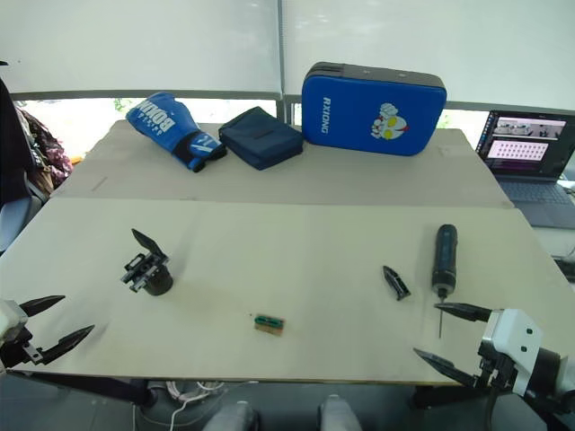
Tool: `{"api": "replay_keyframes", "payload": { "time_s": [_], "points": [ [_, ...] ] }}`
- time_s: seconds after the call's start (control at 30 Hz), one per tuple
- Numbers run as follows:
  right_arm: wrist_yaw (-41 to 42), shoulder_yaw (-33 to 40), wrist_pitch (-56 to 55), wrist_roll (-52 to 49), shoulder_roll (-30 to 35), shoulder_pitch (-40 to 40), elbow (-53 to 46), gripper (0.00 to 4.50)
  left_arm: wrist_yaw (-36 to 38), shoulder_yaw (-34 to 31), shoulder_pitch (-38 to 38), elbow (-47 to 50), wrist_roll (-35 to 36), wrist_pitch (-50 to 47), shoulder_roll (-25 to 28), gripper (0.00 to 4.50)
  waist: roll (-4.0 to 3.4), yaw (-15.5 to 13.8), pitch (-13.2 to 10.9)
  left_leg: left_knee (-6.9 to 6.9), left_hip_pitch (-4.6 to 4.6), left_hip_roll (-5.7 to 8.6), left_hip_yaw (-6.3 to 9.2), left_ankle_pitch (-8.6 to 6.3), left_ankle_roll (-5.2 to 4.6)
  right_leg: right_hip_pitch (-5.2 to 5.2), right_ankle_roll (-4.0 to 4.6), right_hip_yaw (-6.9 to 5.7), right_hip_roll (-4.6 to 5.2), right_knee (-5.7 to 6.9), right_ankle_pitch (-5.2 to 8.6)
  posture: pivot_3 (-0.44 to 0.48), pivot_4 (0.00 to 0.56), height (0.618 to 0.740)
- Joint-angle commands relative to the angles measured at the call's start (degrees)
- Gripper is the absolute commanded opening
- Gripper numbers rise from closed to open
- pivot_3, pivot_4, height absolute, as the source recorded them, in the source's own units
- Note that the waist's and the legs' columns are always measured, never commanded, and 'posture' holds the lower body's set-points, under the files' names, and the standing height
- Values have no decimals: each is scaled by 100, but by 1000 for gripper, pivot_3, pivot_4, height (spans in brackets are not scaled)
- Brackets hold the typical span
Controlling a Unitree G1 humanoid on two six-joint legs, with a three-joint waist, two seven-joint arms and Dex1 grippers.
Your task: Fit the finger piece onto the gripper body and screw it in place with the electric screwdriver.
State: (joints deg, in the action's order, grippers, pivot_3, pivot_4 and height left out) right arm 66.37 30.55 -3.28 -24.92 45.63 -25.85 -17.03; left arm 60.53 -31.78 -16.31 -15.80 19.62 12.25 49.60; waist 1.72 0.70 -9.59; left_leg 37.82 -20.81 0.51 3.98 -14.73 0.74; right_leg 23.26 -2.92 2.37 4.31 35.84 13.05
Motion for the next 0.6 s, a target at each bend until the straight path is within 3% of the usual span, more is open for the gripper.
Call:
{"api": "replay_keyframes", "payload": {
  "time_s": [0.03,0.13,0.33,0.6],
  "points": [
    [-221,-79,228,-224,-19,208,-359,4500,-137,-381,2,315,457,-352,-56,4436,0,0,0,0,0,0,0,0,0,0,0,0,0,0,0,0,150,740],
    [-709,-462,745,-587,-201,641,-926,4500,-502,-819,-32,764,1172,-1085,-419,4436,1,44,0,0,4,-11,0,0,0,0,2,2,-2,4,-2,0,150,740],
    [-1061,-917,737,-1324,-939,1109,-1657,4500,-1291,-1245,-543,1270,1352,-1377,-1320,4436,-7,23,0,-1,5,-23,-2,-11,1,2,9,4,-17,4,0,0,150,740],
    [-997,-1576,160,-765,-1296,1141,-1760,4500,-1627,-910,-787,1849,1302,-1483,-1946,4436,15,-92,8,1,16,-21,-6,-10,1,-9,11,1,-15,2,1,0,150,740]
  ]
}}
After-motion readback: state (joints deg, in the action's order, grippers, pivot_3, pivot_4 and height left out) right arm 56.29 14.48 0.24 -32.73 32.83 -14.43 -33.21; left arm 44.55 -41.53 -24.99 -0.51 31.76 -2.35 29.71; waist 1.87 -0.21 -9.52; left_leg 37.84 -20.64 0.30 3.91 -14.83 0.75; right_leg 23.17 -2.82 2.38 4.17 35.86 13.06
